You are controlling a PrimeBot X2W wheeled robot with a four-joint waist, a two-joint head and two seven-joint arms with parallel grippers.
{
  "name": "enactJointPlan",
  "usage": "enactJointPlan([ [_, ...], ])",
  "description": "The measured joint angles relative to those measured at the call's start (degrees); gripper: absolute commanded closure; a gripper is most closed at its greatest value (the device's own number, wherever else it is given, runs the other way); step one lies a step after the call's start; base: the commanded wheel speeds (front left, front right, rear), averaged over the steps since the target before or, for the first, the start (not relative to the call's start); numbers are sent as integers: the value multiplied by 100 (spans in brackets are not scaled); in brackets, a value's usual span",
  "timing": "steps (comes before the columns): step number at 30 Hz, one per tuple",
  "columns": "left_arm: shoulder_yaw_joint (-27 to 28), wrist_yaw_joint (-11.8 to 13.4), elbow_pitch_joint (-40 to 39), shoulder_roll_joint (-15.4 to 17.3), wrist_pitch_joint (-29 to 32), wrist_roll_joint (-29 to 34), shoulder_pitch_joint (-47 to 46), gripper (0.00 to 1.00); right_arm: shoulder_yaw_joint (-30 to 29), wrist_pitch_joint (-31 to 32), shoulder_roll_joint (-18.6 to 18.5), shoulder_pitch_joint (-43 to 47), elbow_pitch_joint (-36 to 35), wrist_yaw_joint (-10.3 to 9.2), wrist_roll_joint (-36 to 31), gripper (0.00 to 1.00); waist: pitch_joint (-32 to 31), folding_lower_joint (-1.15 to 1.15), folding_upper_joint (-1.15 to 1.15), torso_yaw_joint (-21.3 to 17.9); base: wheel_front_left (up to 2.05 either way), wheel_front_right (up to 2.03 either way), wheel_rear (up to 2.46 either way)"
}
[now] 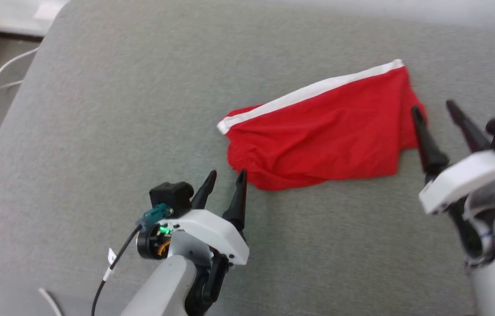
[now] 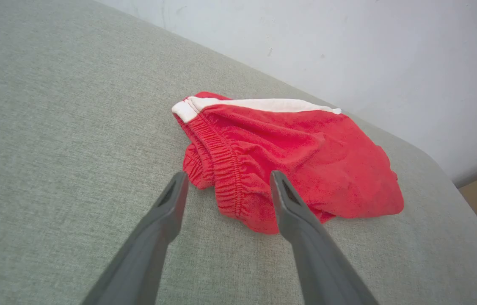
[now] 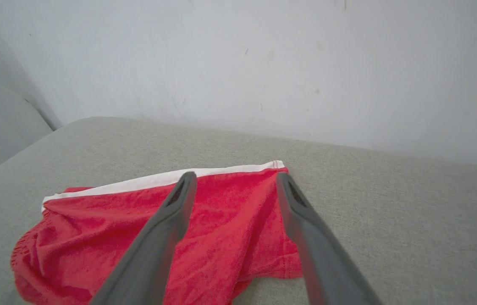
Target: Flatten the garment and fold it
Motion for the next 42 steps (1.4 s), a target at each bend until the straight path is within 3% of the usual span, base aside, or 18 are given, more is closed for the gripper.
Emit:
enactJointPlan([
  [10,77,4,1216,-98,-398,40,-425,0,-76,-545,583,862,-593,0,-174,0,-91,2,0,-479,0,0,0],
  [19,218,-15,2237,-214,-412,-202,-802,0,-32,-546,659,894,-676,0,-166,0,63,2,0,-731,0,0,0],
  [25,132,-269,2550,-248,-221,-430,-1105,0,-171,-370,667,787,-586,0,-258,0,160,1,0,-750,0,0,0],
  [26,115,-323,2574,-252,-221,-456,-1139,21,-215,-289,667,739,-522,0,-299,0,169,1,0,-739,0,0,0],
  [27,103,-359,2607,-252,-223,-481,-1169,57,-253,-223,668,685,-460,0,-339,0,179,2,0,-727,0,0,0],
  [28,78,-392,2631,-250,-227,-485,-1195,87,-305,-154,669,612,-386,0,-391,0,191,2,0,-715,0,0,0],
  [29,55,-428,2659,-252,-227,-501,-1215,100,-353,-65,670,517,-288,0,-419,0,207,2,0,-705,0,0,0],
  [42,-296,-643,2611,-338,-398,-681,-1436,100,-624,302,675,-1542,1948,0,-1213,0,478,2,0,-403,0,0,0],
])
